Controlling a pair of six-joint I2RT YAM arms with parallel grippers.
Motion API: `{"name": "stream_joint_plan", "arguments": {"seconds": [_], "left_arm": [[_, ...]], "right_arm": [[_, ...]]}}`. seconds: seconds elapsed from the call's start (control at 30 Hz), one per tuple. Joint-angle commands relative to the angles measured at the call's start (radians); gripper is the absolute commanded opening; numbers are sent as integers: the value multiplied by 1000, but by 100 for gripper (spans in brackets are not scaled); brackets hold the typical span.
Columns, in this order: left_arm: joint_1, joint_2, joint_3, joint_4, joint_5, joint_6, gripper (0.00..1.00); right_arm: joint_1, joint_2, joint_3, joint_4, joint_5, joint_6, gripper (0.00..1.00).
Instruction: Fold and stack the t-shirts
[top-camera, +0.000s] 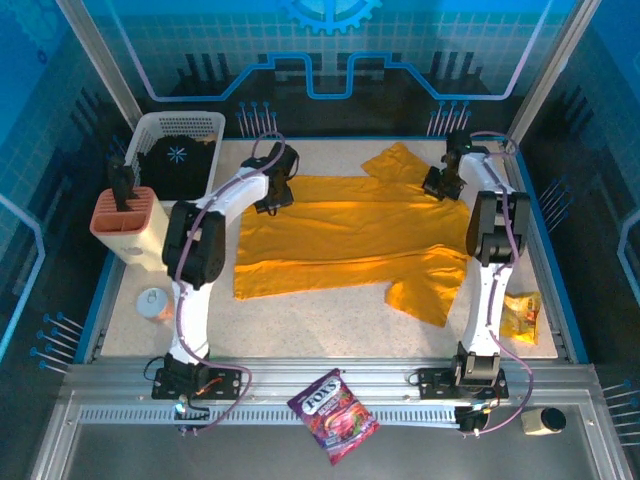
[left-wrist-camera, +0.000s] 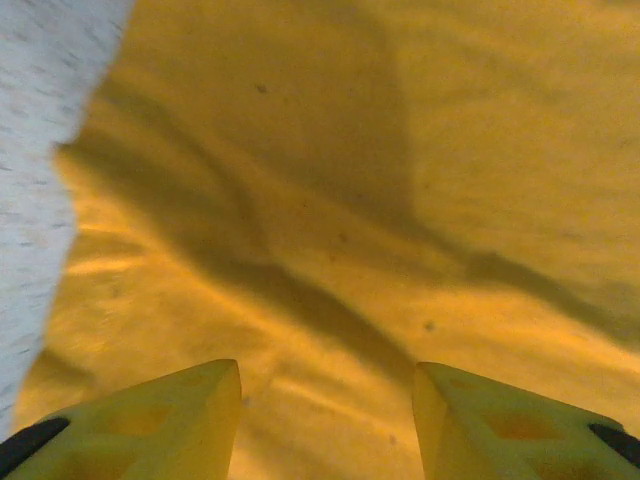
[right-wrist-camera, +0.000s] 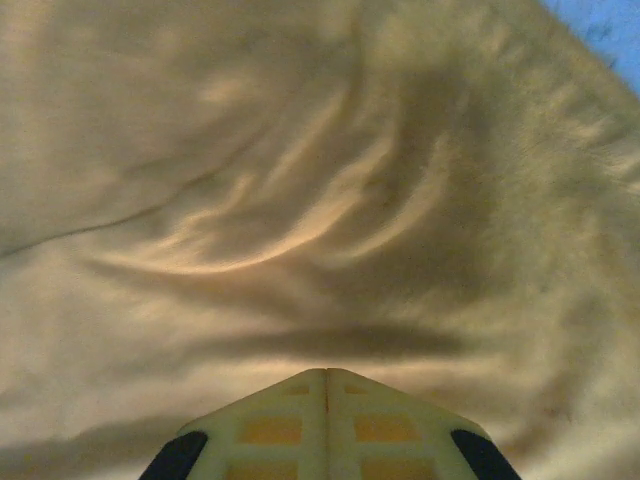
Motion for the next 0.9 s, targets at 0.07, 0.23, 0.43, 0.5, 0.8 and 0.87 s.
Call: {"name": "stream_joint_plan", "arguments": {"seconds": [0.07,0.23,0.43,0.5,0.8,0.87], "left_arm": [[0,55,28,-16,24,1,49],[-2,27,-104,46,55,-27,49],[-14,-67,-310,149,94,-62,49],[-26,-94,-349,163,94,-65,49],[-47,-213,-214,50,26,11,55],[-34,-213,-112,-10,-16,43,60]], "right_arm": [[-2,-9,-40,-55,32,94,2],[-27,-152,-285,65,30,133,1],[-67,-277,-502,168,-6,139,1],[-74,-298,-534,186,-7,134,2],[-82,-370,-485,129,-37,92,4],[-82,-412,-480,121,-49,76,7]]}}
